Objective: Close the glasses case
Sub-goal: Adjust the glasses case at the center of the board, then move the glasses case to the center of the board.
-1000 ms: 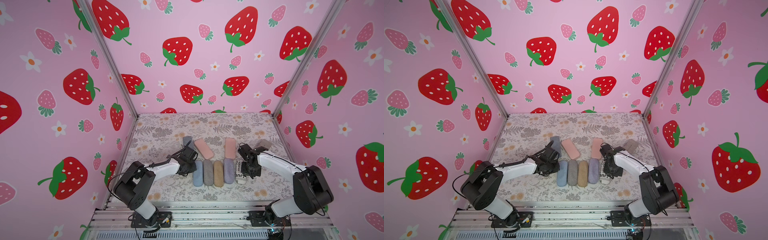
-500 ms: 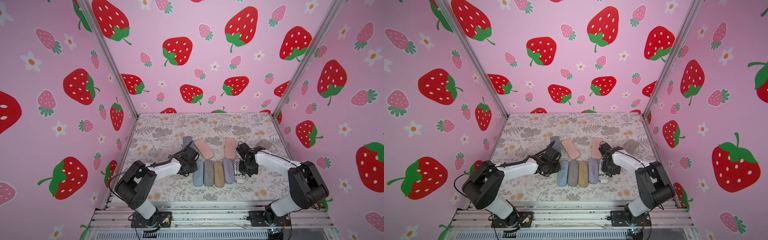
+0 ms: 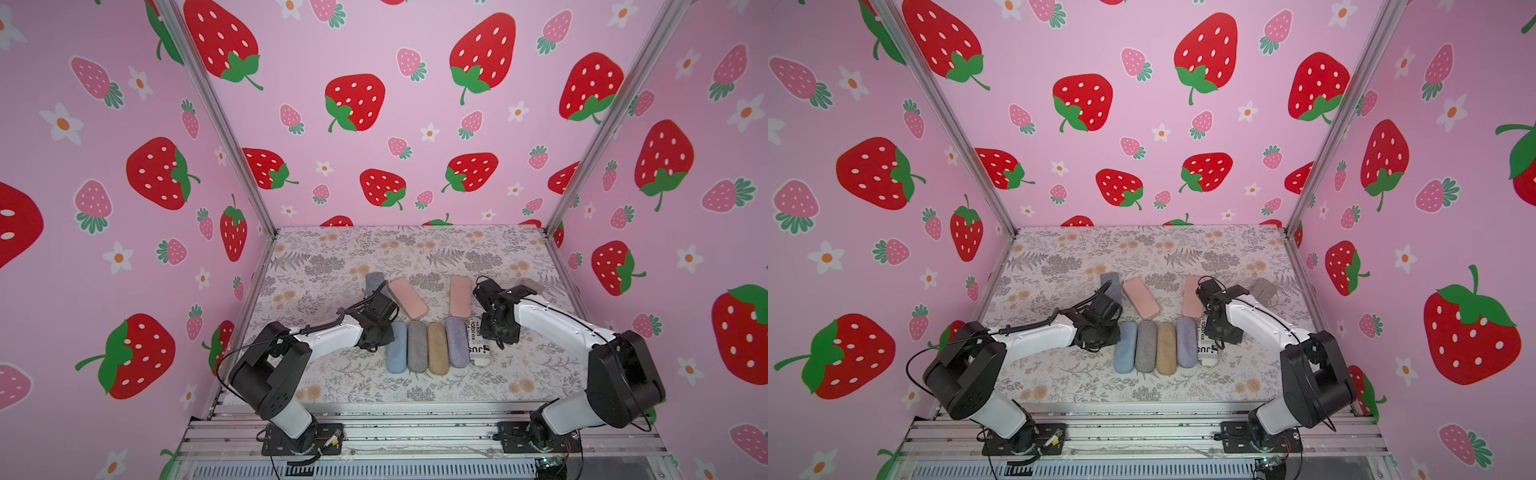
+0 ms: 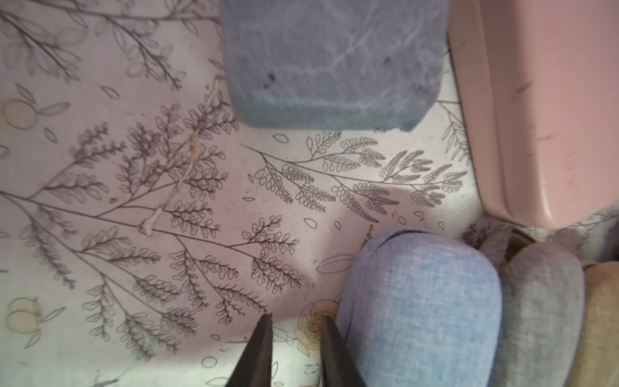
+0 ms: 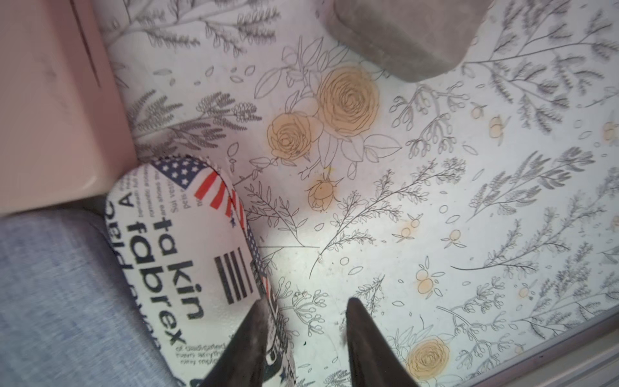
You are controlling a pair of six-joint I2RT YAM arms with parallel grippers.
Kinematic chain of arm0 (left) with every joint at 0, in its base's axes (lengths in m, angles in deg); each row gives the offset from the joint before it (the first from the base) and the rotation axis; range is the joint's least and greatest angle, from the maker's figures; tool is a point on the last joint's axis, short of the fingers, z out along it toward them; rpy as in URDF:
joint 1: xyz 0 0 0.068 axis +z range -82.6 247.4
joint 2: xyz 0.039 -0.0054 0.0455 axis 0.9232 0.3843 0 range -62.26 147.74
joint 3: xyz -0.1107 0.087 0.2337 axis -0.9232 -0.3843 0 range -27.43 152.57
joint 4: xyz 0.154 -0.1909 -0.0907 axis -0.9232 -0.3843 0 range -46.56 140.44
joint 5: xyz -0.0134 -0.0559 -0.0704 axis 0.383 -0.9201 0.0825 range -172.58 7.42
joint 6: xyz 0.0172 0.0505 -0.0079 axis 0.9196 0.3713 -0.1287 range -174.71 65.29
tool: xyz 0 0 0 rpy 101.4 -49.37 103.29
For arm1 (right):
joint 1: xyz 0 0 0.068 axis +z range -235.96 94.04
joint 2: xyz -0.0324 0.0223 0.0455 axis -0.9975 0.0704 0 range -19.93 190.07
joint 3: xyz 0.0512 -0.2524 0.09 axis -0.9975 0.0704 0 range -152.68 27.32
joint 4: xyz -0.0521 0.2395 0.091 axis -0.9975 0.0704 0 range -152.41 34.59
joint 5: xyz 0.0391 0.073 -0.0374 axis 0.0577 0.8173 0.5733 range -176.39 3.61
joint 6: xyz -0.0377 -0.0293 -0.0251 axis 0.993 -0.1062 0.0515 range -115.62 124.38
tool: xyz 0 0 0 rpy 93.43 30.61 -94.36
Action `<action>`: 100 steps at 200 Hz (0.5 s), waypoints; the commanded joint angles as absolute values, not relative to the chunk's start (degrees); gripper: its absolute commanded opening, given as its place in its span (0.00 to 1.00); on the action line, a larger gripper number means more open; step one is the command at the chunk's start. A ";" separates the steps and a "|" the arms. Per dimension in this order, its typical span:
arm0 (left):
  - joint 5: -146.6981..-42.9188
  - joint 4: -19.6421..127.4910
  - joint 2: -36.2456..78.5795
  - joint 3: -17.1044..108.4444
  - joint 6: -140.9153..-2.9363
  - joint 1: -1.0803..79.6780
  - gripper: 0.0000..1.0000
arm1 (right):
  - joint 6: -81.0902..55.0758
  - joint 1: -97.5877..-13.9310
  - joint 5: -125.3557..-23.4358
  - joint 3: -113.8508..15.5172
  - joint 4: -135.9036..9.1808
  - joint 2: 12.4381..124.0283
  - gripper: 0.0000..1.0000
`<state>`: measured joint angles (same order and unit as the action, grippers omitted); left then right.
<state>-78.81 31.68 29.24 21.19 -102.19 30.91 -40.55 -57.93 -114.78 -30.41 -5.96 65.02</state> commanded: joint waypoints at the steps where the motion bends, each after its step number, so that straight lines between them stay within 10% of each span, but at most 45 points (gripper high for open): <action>1: -75.99 27.78 27.18 24.37 -100.80 32.47 0.35 | -42.20 -57.57 -117.57 -32.39 -2.28 63.04 0.46; 55: -76.07 24.81 30.34 32.32 -94.75 39.13 0.76 | -38.25 -57.65 -116.54 -36.13 -5.03 62.29 0.76; 100: -79.28 22.79 40.53 43.91 -89.21 43.35 0.83 | -35.71 -58.18 -115.75 -40.84 -5.63 65.78 0.87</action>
<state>-77.85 25.97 35.69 38.08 -93.45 41.73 -37.58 -58.00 -116.44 -38.41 -5.35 63.77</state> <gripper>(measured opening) 0.814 0.861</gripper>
